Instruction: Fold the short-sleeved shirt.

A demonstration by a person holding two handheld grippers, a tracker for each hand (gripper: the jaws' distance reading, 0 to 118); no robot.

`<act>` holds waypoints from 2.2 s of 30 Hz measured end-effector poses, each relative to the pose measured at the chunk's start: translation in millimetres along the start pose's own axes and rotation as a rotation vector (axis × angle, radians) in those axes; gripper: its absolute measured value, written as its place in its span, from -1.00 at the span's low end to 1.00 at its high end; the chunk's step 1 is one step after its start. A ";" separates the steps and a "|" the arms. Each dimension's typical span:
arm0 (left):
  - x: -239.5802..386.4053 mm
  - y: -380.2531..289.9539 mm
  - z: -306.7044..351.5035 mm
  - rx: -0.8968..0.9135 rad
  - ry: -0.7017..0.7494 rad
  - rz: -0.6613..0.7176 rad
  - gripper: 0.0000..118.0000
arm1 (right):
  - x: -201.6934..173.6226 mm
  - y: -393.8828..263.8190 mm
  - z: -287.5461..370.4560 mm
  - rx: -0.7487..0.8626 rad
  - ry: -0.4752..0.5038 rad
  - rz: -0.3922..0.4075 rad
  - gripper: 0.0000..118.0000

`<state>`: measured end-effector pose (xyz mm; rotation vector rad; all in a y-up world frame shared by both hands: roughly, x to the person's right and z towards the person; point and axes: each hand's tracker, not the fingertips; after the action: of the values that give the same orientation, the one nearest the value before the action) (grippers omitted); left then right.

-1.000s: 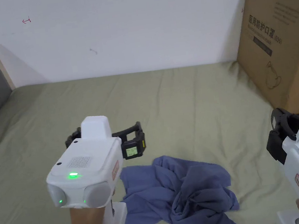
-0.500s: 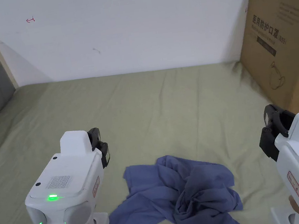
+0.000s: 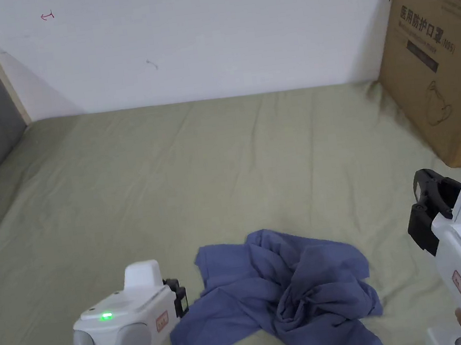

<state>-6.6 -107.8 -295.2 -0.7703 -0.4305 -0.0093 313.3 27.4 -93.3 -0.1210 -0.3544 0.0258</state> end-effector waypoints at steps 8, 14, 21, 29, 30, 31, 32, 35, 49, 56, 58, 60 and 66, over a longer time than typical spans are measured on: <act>-5.3 -36.8 -41.6 -0.185 0.030 0.045 -0.19 | 4.1 -11.7 -13.4 -0.040 0.005 0.004 -1.00; -1.9 -44.9 -67.1 -0.261 0.076 0.081 0.79 | 9.4 -20.4 -25.3 -0.061 0.006 -0.003 -1.00; 11.5 -55.7 -85.1 -0.316 0.119 0.011 -0.09 | 15.3 -33.3 -42.0 -0.107 0.002 -0.005 -1.00; 12.4 -43.2 -64.4 -0.225 0.023 -0.030 -0.93 | 25.2 -67.4 -110.3 -0.358 0.028 -0.026 -0.97; 13.4 -40.1 -58.6 -0.203 0.006 -0.045 -0.93 | 25.3 -74.0 -123.7 -0.404 0.033 -0.028 -0.76; 15.0 -37.0 -52.7 -0.188 0.008 -0.060 -0.93 | 26.7 -82.0 -139.1 -0.466 0.038 -0.042 -0.46; 17.7 -33.5 -45.9 -0.170 0.006 -0.075 -0.93 | 28.9 -91.2 -154.2 -0.505 0.045 -0.066 -0.11; 19.0 -25.7 -36.1 -0.144 -0.015 -0.071 -0.93 | 33.4 -122.0 -198.9 -0.626 0.084 -0.111 0.46; 9.2 -17.1 -46.2 -0.142 -0.054 -0.038 -0.93 | 13.7 -205.7 -274.1 -0.931 0.126 -0.160 -0.96; 4.7 -10.5 -32.9 -0.107 -0.084 0.014 -0.93 | 11.1 -150.3 -224.7 -0.754 0.139 -0.096 -0.97; 2.9 -3.6 -26.7 -0.084 -0.102 0.050 -0.93 | 24.5 -127.7 -214.4 -0.699 0.144 -0.092 -0.97; 0.8 8.9 -19.0 -0.047 -0.123 0.088 -0.93 | 33.6 -101.2 -201.5 -0.633 0.144 -0.091 -0.97; -16.3 76.2 9.7 0.093 -0.114 0.110 -0.93 | 67.6 -17.8 -176.7 -0.438 0.120 -0.074 -0.97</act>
<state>-12.6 -48.6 -346.5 -0.7039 -0.4924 0.1568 438.1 -7.2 -232.3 -0.5408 -0.2394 -0.1332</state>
